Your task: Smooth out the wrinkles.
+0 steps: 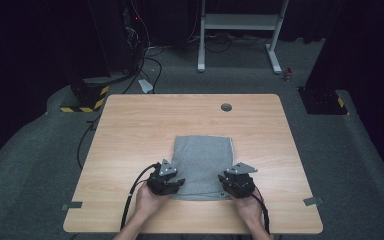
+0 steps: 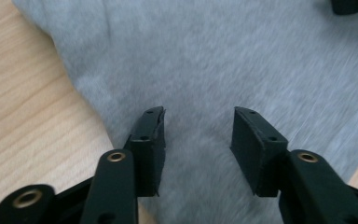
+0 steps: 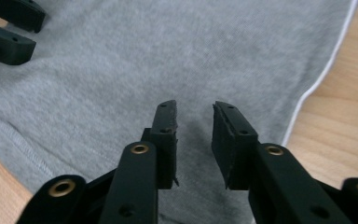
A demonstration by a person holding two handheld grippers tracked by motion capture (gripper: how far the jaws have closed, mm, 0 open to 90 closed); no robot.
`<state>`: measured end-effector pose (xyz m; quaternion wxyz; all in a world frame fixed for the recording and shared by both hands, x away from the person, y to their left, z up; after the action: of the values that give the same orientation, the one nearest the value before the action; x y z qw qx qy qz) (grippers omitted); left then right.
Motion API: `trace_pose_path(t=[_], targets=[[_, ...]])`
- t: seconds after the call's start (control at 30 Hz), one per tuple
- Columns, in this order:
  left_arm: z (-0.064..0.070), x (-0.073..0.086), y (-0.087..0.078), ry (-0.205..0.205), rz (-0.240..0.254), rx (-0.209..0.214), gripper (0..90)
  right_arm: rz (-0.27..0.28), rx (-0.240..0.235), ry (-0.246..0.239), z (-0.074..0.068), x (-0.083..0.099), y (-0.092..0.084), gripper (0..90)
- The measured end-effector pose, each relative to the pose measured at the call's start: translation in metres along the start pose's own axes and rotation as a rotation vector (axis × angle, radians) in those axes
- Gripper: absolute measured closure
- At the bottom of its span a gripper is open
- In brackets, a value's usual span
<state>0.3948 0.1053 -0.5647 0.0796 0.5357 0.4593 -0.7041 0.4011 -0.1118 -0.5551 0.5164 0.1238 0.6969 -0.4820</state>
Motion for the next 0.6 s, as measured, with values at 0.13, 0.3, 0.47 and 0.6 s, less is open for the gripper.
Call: trace_pose_path(t=[0.13, 0.3, 0.47, 0.6], targets=[[0.000, 0.007, -0.007, -0.007, 0.000, 0.001, 45.9, -0.054, -0.011, 0.014, 0.001, 0.012, -0.001, 57.6], [0.006, 0.016, -0.017, -0.022, 0.020, 0.001, 43.2, -0.045, -0.016, -0.014, 0.003, 0.019, -0.010, 56.1], [0.019, 0.022, -0.026, -0.039, 0.020, 0.012, 43.5, -0.046, -0.018, -0.033, 0.001, 0.022, -0.014, 56.0], [0.027, 0.026, -0.033, -0.053, 0.015, 0.022, 44.4, -0.044, -0.035, -0.040, 0.000, 0.026, -0.020, 56.0]])
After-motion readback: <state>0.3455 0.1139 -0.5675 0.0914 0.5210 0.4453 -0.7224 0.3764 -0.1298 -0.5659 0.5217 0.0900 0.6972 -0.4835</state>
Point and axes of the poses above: each handheld gripper's, and its own axes: y roughly forward along the jaws, x roughly out of its underside, z roughly to its right, the point moved 7 cm from there along y, roughly forward along the jaws, and after that the axes turned 10 degrees about z, right-handed, at the moved point
